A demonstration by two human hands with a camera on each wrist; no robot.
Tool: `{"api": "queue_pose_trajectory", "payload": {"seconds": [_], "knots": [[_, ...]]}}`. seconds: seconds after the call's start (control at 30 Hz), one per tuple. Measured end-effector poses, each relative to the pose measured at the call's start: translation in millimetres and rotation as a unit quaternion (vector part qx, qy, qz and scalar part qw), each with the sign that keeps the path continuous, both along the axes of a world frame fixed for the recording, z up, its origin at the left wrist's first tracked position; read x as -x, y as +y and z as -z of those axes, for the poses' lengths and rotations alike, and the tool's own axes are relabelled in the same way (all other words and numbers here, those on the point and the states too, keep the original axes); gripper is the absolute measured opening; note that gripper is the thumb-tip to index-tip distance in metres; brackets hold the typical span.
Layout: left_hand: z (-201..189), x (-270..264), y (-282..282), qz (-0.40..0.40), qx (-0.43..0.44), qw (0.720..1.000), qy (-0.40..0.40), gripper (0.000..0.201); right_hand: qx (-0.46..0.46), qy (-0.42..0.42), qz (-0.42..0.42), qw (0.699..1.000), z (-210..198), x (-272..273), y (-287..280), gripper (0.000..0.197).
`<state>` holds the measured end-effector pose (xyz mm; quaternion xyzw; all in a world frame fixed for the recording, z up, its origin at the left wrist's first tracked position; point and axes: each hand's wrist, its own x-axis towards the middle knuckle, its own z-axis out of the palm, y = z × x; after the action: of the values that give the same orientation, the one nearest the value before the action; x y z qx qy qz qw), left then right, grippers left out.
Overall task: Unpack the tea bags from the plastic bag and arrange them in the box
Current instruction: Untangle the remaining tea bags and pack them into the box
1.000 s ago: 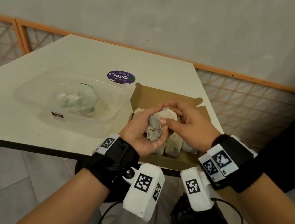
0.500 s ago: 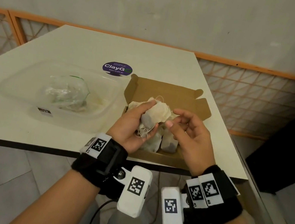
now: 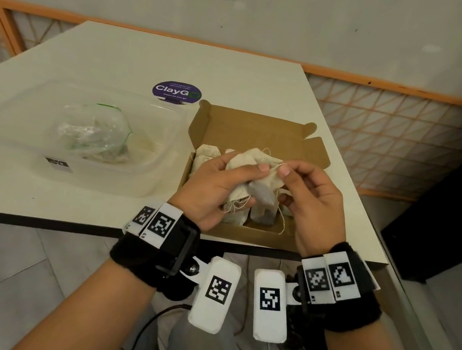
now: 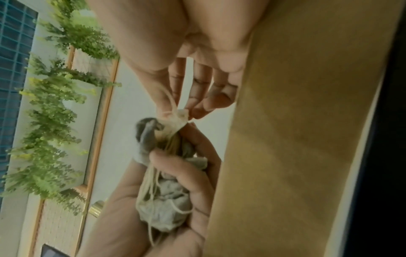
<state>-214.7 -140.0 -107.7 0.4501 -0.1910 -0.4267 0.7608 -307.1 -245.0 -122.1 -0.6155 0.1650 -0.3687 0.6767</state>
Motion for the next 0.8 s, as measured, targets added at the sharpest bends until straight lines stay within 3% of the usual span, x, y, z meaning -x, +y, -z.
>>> {"api": "queue_pose_trajectory", "payload": {"seconds": [0.27, 0.37, 0.47, 0.6, 0.8], "knots": [[1, -5, -2, -0.048, -0.038, 0.997, 0.036, 0.008, -0.072, -0.014, 0.004, 0.997, -3, -1, -3, 0.012], [0, -2, -3, -0.050, -0.041, 0.998, -0.004, 0.015, -0.043, -0.010, 0.003, 0.999, -2, -1, -3, 0.012], [0, 3, -3, -0.042, -0.051, 0.997, -0.051, 0.008, -0.014, 0.004, 0.021, 1.000, 0, -1, -2, 0.014], [1, 6, -3, -0.034, -0.044, 0.995, -0.088, 0.016, -0.022, 0.000, 0.017, 1.000, 1, -1, -4, 0.014], [4, 2, -4, -0.062, -0.026, 0.995, -0.078, 0.017, -0.060, 0.021, -0.004, 0.998, 1, -2, -4, 0.010]]}}
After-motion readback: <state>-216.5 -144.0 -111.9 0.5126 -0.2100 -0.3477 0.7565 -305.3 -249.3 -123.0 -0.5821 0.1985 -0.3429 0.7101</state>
